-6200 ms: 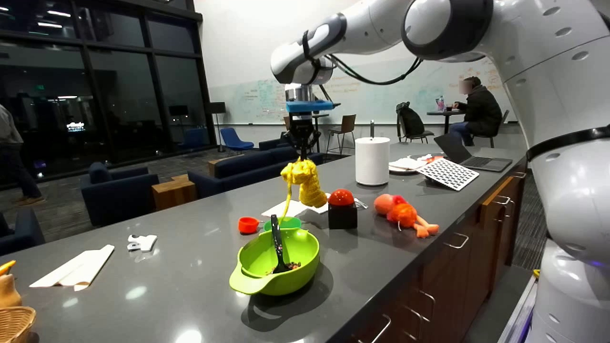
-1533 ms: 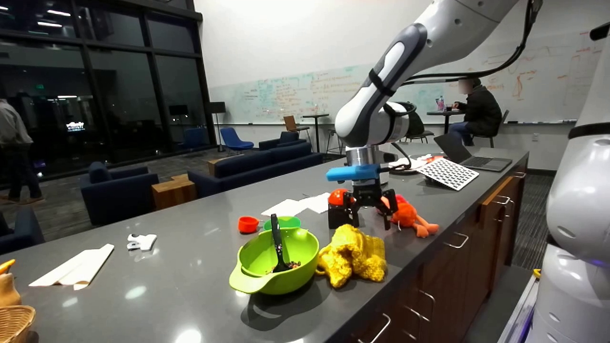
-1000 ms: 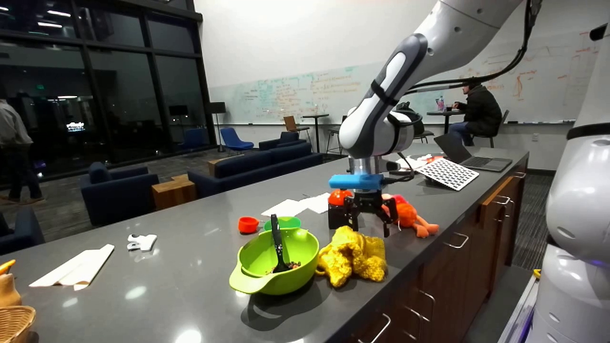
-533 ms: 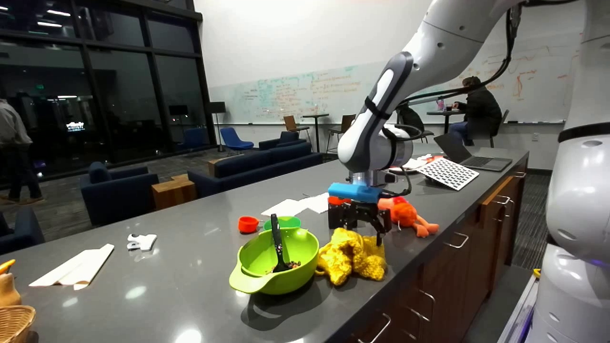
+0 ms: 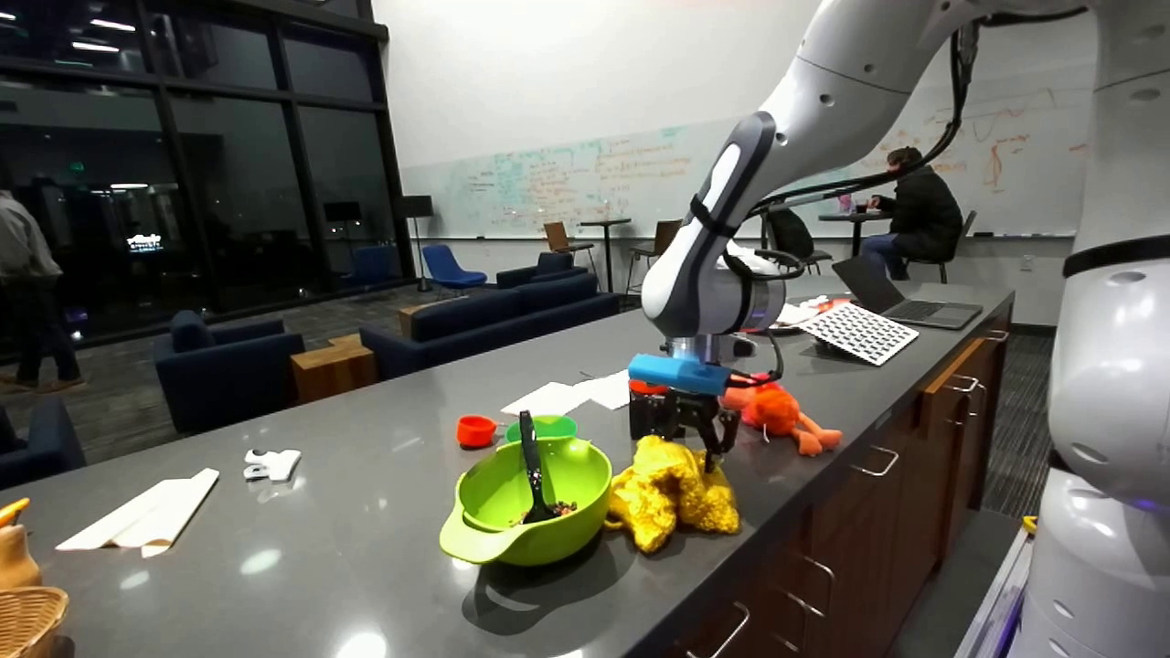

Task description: Place the orange knitted item to the right of the green bowl

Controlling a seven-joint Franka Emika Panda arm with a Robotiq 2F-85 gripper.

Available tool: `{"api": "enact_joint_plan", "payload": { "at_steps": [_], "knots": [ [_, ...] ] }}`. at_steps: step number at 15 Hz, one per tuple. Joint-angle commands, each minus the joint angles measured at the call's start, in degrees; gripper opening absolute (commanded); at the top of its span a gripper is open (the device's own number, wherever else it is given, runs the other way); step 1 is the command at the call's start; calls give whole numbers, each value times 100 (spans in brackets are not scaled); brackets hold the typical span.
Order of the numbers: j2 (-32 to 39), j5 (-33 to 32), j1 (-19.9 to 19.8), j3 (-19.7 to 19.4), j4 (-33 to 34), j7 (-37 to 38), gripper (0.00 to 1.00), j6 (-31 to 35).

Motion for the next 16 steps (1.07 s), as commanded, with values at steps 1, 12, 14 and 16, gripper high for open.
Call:
{"api": "enact_joint_plan", "payload": {
  "at_steps": [1,12,14,16],
  "knots": [
    [-213,-655,12,-32,196,65,35,-431],
    [-957,-2294,-1,250,1884,-8,1,-4282],
    [-878,-2244,11,294,2121,-197,1,-4612],
    [-755,-2218,16,316,2304,-400,1,-4792]
  ]
}}
